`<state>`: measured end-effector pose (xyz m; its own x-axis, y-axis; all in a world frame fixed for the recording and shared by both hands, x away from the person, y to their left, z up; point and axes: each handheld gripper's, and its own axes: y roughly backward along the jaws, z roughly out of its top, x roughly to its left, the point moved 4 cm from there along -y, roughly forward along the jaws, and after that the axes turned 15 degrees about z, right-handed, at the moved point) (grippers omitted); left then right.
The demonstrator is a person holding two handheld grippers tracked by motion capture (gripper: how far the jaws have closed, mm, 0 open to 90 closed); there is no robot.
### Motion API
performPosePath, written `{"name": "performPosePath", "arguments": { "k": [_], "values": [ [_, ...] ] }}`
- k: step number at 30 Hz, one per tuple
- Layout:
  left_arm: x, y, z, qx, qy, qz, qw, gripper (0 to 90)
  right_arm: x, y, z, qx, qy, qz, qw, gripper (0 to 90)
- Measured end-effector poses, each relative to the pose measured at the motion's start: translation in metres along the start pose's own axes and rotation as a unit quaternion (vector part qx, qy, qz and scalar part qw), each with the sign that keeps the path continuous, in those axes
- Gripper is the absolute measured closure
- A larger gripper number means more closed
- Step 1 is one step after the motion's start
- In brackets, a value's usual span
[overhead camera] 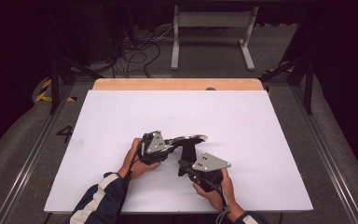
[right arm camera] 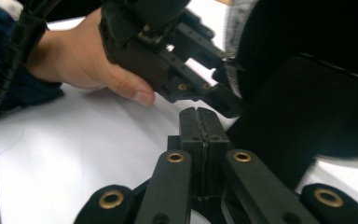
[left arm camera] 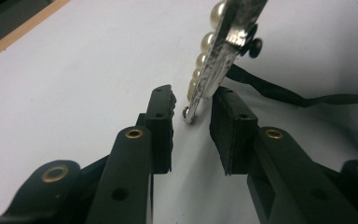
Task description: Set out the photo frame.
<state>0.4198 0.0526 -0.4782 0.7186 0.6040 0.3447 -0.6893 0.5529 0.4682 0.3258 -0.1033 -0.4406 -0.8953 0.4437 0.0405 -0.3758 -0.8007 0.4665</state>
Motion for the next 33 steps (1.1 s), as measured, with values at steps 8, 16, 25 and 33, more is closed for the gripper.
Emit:
{"name": "performPosePath", "arguments": {
  "k": [8,16,25,33],
  "values": [
    [0.0,0.004,0.002,-0.02,0.005,-0.019,0.9996,70.7,0.002,-0.022,-0.006,0.024,-0.011,-0.022,0.9994,90.0],
    [0.0,0.008,0.005,-0.027,0.001,-0.015,0.9995,72.9,0.0,-0.026,-0.011,0.044,-0.018,-0.042,0.998,90.0],
    [0.0,0.011,0.005,-0.022,-0.011,-0.004,0.9997,76.2,-0.001,-0.022,-0.013,0.053,-0.03,-0.043,0.9972,90.0],
    [-0.002,0.012,0.006,-0.019,-0.013,0.003,0.9997,76.2,-0.002,-0.02,-0.014,0.05,-0.031,-0.034,0.9977,90.0]
  ]
}}
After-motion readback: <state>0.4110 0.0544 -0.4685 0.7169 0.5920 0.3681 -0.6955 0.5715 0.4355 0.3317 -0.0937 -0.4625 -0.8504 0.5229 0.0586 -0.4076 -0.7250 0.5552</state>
